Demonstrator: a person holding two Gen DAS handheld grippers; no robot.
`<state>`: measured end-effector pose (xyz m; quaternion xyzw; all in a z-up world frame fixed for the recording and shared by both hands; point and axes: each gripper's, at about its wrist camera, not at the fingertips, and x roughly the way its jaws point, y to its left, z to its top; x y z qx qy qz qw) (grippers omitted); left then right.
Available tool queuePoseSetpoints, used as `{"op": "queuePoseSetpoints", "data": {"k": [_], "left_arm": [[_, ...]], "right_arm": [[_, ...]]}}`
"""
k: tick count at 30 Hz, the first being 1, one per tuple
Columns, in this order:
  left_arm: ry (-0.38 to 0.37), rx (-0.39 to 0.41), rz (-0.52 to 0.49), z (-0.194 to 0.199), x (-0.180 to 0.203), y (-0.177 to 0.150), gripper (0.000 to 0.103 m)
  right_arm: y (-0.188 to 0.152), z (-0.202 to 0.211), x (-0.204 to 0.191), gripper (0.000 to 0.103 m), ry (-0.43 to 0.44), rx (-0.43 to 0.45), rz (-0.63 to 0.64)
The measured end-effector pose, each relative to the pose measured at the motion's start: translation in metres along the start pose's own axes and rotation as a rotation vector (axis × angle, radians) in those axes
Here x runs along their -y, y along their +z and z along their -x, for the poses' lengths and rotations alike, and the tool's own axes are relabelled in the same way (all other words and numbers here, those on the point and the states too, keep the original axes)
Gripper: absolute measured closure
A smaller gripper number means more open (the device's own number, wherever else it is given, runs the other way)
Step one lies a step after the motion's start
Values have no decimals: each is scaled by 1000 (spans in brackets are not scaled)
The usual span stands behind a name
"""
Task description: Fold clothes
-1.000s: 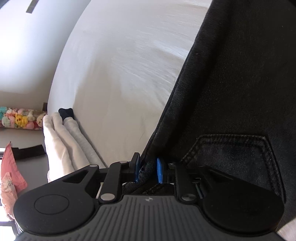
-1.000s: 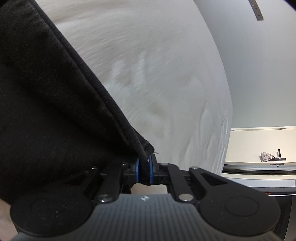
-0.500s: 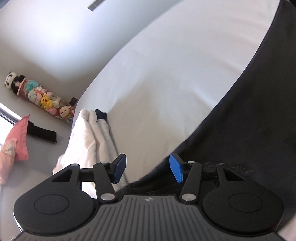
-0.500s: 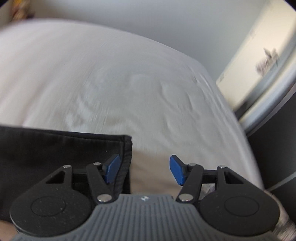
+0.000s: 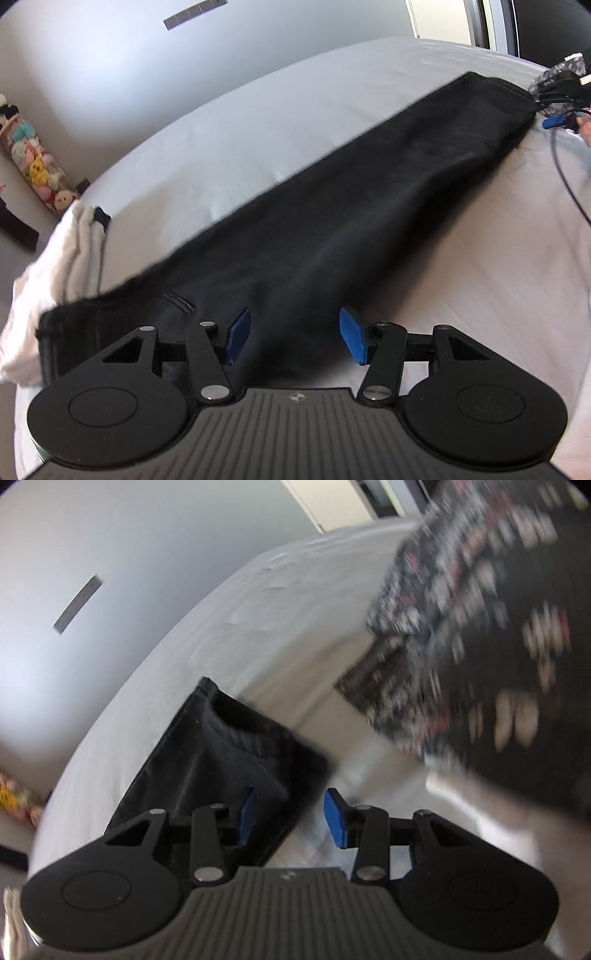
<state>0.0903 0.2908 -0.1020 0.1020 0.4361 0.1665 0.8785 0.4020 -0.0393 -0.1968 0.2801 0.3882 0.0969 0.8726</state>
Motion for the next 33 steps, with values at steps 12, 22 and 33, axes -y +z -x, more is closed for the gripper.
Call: {"op": "queuePoseSetpoints", "data": {"k": [12,22,33], "left_arm": [[146,-80,263,-48,15,-5,54],[148,-63,279,-6,-31,35,99],[109,-239,352,-15,-65,23,103]], "right_arm": [[0,-35,2,58,82,68,-10],[12,-14,-15,85,133,166,12],[12,-26,-4,85,67,96,-3]]}}
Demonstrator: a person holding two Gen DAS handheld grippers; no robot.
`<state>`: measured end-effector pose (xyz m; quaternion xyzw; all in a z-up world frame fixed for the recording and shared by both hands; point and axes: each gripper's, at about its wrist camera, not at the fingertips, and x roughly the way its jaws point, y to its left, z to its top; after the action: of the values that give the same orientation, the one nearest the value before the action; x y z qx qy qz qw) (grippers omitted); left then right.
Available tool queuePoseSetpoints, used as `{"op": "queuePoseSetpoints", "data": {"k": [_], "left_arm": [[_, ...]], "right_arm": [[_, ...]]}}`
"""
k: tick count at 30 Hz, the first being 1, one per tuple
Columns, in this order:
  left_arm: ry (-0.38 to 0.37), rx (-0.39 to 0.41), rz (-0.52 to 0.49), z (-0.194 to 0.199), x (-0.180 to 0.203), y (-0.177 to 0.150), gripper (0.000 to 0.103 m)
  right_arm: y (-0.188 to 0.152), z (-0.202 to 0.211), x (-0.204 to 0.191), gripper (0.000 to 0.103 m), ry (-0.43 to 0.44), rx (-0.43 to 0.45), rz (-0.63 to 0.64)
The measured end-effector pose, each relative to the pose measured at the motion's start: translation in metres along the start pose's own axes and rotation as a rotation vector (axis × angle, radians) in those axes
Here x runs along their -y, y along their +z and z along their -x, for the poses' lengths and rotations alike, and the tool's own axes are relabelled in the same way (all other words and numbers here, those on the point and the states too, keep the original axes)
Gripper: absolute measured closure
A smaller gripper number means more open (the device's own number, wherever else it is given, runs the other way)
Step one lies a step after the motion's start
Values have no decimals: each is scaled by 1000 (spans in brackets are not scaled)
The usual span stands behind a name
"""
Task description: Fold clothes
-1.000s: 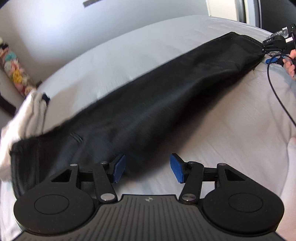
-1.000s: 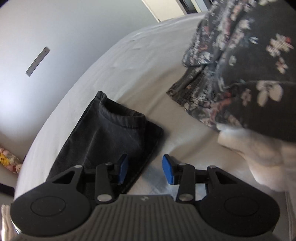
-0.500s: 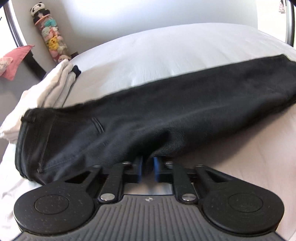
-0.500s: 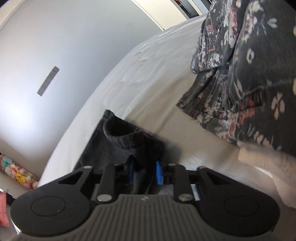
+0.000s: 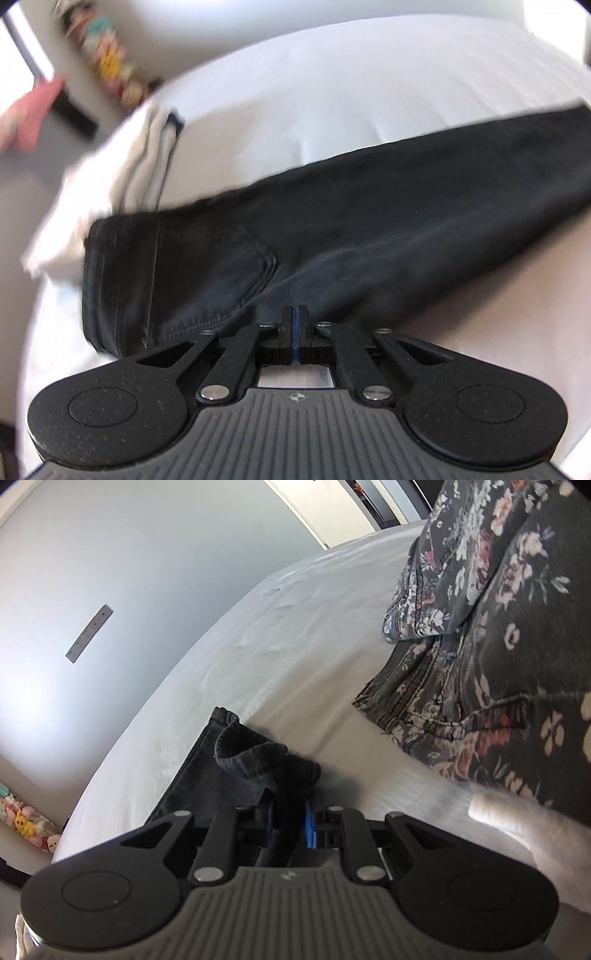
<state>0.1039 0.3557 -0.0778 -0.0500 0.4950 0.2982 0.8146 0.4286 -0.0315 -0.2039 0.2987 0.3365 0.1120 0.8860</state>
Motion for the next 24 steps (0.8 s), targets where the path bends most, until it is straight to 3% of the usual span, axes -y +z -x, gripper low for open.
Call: {"op": "queuePoseSetpoints", "data": {"k": [2,5,8,11,14,20,24], "left_arm": [[-66,-14,49,2,-5,-7,103],[-94,0,47,7,3,-24,98],[-147,12,129,2,8,-39,67],[-182,30,254,-9,12,-50,53],[-179,26,407,-19,9,-58,52],[-261,94,802,-28,-24,-72,53],[-232,103,882,-30,-34,-69,53]], "right_arm": [[-1,1,-2,85,-5,2,15],[-3,4,-2,84,-5,-2,8],[-6,6,-1,84,-5,-3,12],[-5,10,-1,84,1,-3,15],[-5,13,0,84,4,-3,20],[-6,14,3,83,11,-6,27],[-7,16,5,83,11,-5,32]]}}
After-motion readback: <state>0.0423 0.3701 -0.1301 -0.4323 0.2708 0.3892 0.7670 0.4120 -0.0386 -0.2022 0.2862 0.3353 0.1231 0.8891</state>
